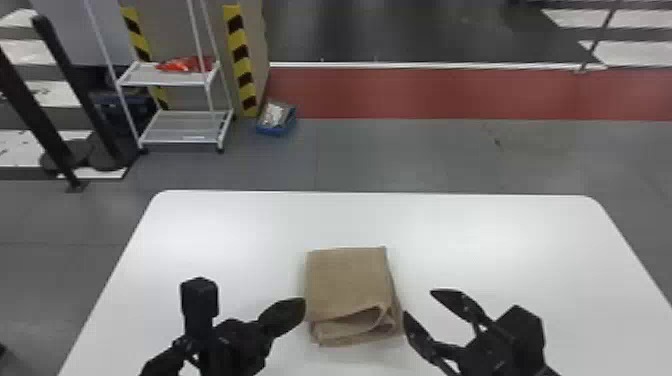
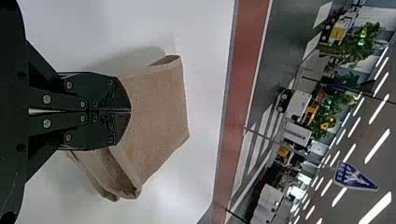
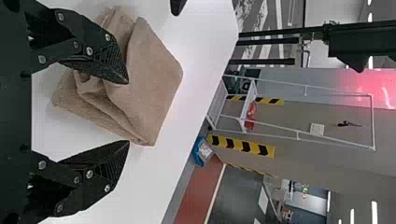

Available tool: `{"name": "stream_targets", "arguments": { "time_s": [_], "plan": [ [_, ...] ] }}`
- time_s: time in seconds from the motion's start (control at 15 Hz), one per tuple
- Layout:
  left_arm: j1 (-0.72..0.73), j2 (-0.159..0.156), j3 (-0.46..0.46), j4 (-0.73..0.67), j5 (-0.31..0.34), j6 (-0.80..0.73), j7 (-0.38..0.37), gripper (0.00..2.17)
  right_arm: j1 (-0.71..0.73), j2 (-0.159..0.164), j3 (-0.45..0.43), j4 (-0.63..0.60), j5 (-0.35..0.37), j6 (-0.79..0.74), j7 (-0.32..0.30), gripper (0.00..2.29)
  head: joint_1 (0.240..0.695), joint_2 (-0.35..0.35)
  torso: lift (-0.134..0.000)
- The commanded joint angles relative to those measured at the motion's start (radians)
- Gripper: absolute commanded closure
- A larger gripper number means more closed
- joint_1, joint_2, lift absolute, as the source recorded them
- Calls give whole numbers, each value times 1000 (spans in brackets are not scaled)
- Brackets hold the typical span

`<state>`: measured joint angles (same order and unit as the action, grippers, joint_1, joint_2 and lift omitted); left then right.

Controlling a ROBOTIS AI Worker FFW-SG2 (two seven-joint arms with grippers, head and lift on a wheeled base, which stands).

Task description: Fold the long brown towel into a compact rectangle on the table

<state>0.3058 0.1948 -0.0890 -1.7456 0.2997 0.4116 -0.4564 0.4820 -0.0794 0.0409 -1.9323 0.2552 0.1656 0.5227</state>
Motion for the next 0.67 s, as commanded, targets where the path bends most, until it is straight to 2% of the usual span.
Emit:
{"name": "stream_targets", "arguments": {
  "time_s": [0.0,0.07,0.27,0.6],
  "plan": [
    [-40,-8,-34,24,-33,51,-13,1983,1,0,33,110,58,-93,-40,518,695,-5,0],
    [-59,-8,-57,37,-42,60,-14,1983,-5,0,48,153,82,-126,-72,518,695,-13,0],
    [-79,-11,-94,54,-56,82,-13,1983,-19,0,68,233,93,-197,-150,522,695,-36,0],
    [-82,-15,-103,57,-54,45,-11,1986,-74,-2,67,414,95,-347,-267,522,695,-63,0]
  ]
}}
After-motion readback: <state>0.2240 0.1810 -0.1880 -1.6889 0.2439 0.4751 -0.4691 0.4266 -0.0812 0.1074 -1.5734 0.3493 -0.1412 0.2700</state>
